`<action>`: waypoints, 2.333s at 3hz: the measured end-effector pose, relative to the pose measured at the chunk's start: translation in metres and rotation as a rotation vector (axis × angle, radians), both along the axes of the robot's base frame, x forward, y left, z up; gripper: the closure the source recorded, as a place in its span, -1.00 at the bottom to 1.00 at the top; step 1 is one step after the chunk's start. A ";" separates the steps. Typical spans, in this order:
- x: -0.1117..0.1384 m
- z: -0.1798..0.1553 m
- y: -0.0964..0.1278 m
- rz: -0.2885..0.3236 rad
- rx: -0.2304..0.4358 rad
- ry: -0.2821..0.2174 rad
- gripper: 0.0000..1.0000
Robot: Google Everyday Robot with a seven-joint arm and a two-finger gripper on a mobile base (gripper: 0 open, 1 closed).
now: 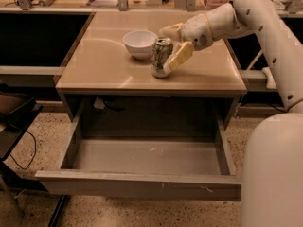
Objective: Place 7up can into top drawer
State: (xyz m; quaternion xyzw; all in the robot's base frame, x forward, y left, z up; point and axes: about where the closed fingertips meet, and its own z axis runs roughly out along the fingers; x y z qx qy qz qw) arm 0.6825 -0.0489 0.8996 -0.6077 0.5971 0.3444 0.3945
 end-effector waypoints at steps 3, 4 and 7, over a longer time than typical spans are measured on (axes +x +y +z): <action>0.014 -0.044 0.001 -0.018 0.029 0.087 -0.62; 0.014 -0.044 0.001 -0.018 0.029 0.087 -0.16; -0.012 -0.013 -0.025 -0.078 0.001 -0.002 1.00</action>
Offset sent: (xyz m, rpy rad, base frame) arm 0.0107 -0.0002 -0.0342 0.0244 0.0689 -0.0166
